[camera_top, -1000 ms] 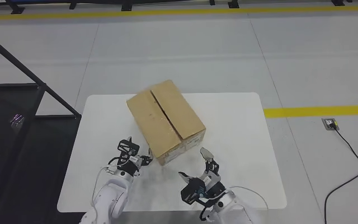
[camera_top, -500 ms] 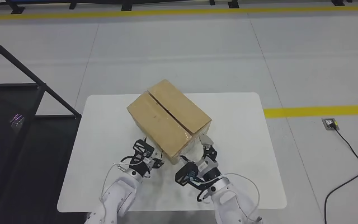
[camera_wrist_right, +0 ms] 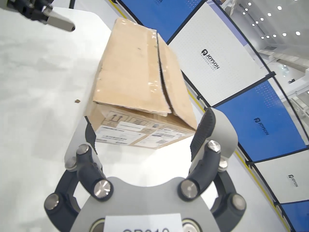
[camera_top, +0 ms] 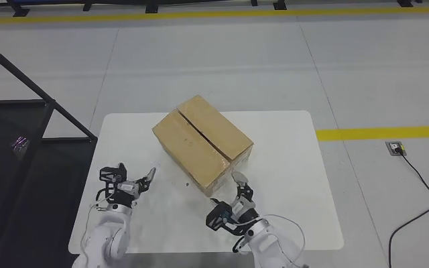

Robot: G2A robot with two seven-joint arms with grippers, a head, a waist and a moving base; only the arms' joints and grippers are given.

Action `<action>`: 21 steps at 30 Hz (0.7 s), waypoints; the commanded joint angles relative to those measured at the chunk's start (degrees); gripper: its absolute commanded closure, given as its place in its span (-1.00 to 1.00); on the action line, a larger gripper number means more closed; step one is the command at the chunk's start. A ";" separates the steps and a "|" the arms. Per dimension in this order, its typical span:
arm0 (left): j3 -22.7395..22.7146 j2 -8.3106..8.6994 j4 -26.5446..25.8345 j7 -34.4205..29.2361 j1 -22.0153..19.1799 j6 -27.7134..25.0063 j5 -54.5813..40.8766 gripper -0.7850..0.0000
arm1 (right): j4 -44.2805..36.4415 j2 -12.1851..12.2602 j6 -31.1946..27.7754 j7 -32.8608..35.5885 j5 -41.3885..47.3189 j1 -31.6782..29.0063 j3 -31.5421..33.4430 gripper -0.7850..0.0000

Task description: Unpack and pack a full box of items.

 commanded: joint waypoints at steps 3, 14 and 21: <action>-2.35 0.08 0.07 0.14 0.52 0.07 -3.07 -1.00 | 4.48 -2.05 6.78 3.34 0.95 2.59 -4.57 -1.00; -2.56 -0.12 -0.92 1.07 2.54 1.00 -3.30 -1.00 | 15.20 -7.27 21.36 -0.40 8.49 8.86 -10.17 -1.00; -2.90 -0.15 -2.06 0.95 3.19 1.25 -2.82 -1.00 | 18.05 -8.24 25.71 -1.66 9.68 9.20 -7.50 -1.00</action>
